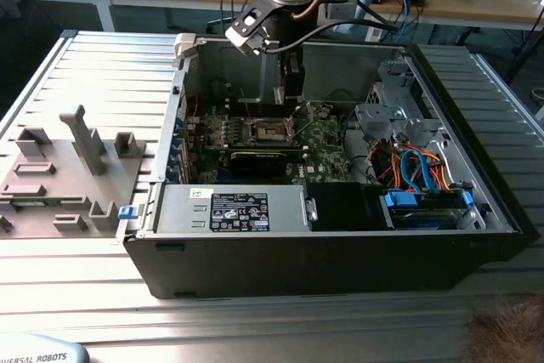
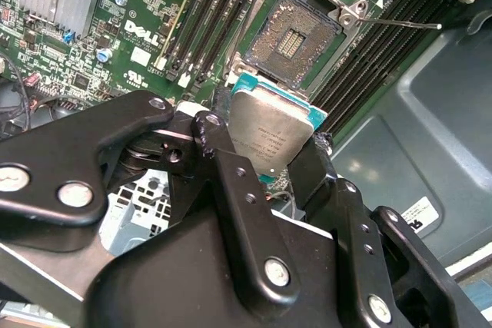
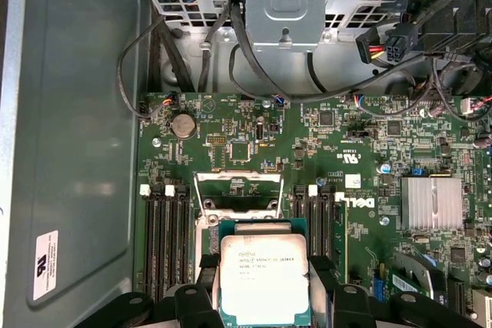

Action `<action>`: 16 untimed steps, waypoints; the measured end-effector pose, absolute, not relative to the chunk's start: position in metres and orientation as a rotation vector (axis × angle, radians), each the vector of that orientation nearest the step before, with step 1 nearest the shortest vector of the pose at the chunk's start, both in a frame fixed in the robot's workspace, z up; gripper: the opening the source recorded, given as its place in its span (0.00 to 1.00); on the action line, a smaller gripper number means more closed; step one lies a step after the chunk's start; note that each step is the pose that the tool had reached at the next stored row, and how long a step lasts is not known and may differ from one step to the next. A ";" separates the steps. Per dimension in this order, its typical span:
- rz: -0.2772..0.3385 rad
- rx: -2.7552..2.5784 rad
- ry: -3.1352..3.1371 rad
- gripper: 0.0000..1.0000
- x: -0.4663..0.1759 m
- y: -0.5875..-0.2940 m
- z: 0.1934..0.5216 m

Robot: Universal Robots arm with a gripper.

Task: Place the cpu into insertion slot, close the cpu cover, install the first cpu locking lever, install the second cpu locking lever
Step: 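Place the cpu into insertion slot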

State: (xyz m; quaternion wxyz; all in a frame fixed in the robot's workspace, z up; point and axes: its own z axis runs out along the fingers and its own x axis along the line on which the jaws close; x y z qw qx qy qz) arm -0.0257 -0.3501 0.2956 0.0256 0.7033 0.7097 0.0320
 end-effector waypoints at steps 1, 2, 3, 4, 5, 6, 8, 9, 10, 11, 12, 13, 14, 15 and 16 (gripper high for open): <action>0.099 2.174 2.194 0.54 -0.026 -0.350 0.295; 0.099 2.174 2.194 0.54 -0.026 -0.350 0.295; 0.099 2.174 2.194 0.54 -0.026 -0.350 0.295; 0.099 2.174 2.194 0.54 -0.026 -0.350 0.295; 0.099 2.174 2.194 0.54 -0.026 -0.350 0.295; 0.099 2.174 2.194 0.54 -0.026 -0.350 0.294; 0.099 2.174 2.194 0.54 -0.026 -0.350 0.294; 0.099 2.174 2.194 0.54 -0.026 -0.350 0.294; 0.099 2.174 2.194 0.54 -0.026 -0.350 0.294; 0.099 2.174 2.194 0.54 -0.026 -0.350 0.294; 0.099 2.174 2.194 0.54 -0.026 -0.350 0.293; 0.099 2.174 2.194 0.54 -0.026 -0.350 0.293; 0.099 2.174 2.194 0.54 -0.026 -0.350 0.293; 0.099 2.174 2.194 0.54 -0.026 -0.350 0.293; 0.099 2.174 2.194 0.54 -0.026 -0.350 0.292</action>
